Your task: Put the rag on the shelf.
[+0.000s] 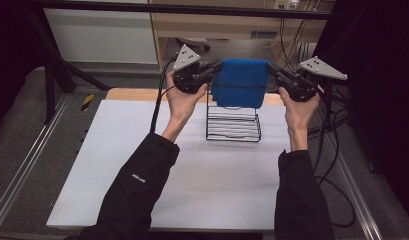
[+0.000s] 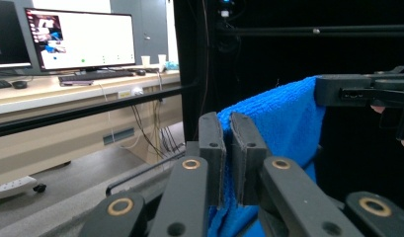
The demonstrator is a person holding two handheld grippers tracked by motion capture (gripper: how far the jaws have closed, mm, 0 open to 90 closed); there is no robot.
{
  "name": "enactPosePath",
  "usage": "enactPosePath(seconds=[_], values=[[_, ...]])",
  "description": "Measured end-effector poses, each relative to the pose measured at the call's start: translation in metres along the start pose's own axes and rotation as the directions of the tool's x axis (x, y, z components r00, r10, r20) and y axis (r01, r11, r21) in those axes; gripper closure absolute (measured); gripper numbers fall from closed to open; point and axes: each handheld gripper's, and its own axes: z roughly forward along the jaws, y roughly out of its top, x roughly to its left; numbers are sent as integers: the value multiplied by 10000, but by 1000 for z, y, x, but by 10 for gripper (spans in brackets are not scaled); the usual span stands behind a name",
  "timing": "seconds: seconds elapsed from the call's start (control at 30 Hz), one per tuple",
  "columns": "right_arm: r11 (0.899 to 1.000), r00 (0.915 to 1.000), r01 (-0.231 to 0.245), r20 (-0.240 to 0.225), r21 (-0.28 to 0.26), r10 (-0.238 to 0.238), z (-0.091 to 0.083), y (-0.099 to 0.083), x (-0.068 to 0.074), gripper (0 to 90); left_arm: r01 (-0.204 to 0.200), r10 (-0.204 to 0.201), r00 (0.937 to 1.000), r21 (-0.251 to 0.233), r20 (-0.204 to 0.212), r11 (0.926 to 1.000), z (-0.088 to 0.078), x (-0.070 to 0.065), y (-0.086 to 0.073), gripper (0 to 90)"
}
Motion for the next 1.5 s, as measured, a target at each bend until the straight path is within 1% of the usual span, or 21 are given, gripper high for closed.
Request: enactPosePath(seconds=[0.17,0.3,0.5,0.53,0.57,0.7,0.8,0.93,1.1,1.17,1.23,1.37,1.43,1.5], values=[[9997,9998,25,-197,246,-21,-7,-2,2,868,-52,45,9997,332,230,9994,-3,-2,-1,843],[9989,9996,96,-264,450,-84,-11,-3,4,868,-178,164,9995,568,259,9982,-6,-5,-2,843],[9971,9990,154,-431,742,-122,-14,-7,6,866,-247,213,9992,1035,337,9943,-10,-8,-6,840],[9967,9989,113,-472,798,-76,-15,-7,6,865,-264,226,9991,1076,364,9938,-11,-9,-7,839],[9962,9988,166,-464,855,-127,-15,-8,6,865,-254,208,9989,1117,415,9934,-11,-10,-8,838],[9946,9984,96,-557,1030,-39,-17,-12,7,865,-183,111,9987,1443,507,9894,-13,-11,-12,832],[9921,9978,162,-651,1242,-81,-19,-16,8,865,-142,51,9984,1647,556,9862,-14,-12,-14,828],[9893,9970,200,-763,1447,-90,-21,-20,9,864,-320,210,9982,2019,565,9789,-15,-15,-17,820],[9854,9959,242,-895,1684,-92,-21,-28,9,863,-264,133,9983,2397,561,9705,-14,-16,-21,788],[9845,9956,244,-934,1735,-82,-21,-30,8,863,-238,97,9983,2483,582,9684,-15,-16,-20,774],[9842,9954,280,-952,1751,-114,-20,-32,7,863,-149,-17,9979,2556,648,9667,-17,-15,-17,741],[9834,9949,313,-999,1788,-135,-20,-35,7,863,192,-358,9974,2491,623,9683,-24,-13,-5,637],[9824,9944,388,-1038,1829,-199,-19,-36,8,863,326,-476,9971,2333,591,9719,-28,-11,2,613],[9816,9940,410,-1069,1866,-212,-19,-38,8,862,522,-662,9961,2171,578,9747,-30,-10,8,617]])
